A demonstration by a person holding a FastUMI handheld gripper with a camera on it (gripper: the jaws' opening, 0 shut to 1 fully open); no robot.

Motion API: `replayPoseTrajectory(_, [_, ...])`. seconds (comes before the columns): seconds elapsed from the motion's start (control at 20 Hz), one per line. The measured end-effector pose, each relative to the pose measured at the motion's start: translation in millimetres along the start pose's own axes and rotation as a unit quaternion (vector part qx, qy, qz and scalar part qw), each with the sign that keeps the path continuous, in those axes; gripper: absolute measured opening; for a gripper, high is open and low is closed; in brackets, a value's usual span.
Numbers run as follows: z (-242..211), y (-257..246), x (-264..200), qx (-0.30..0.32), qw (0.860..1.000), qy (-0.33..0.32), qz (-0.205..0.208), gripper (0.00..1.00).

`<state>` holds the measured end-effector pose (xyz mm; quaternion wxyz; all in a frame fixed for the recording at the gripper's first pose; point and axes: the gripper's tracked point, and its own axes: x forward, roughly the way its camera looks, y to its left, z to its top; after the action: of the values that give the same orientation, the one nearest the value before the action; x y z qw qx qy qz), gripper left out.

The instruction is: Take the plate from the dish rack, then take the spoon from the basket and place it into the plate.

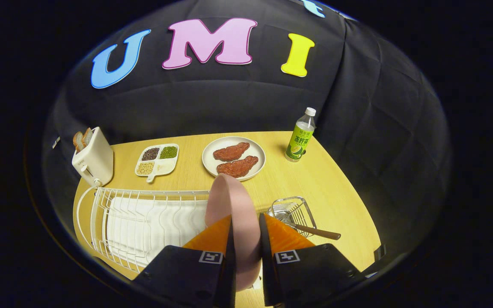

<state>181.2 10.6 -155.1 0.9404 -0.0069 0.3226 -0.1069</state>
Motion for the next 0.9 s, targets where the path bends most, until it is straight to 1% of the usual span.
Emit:
replayPoseTrajectory(0.3, [5, 12, -9, -0.040, 0.999, -0.024, -0.024, 0.28])
replayPoseTrajectory(0.5, [17, 11, -18, -0.052, 0.996, -0.050, -0.053, 0.27])
replayPoseTrajectory(0.75, [27, 11, -22, -0.072, 0.993, -0.064, -0.066, 0.27])
replayPoseTrajectory(0.9, [48, 0, -27, -0.108, 0.985, -0.096, -0.090, 0.27])
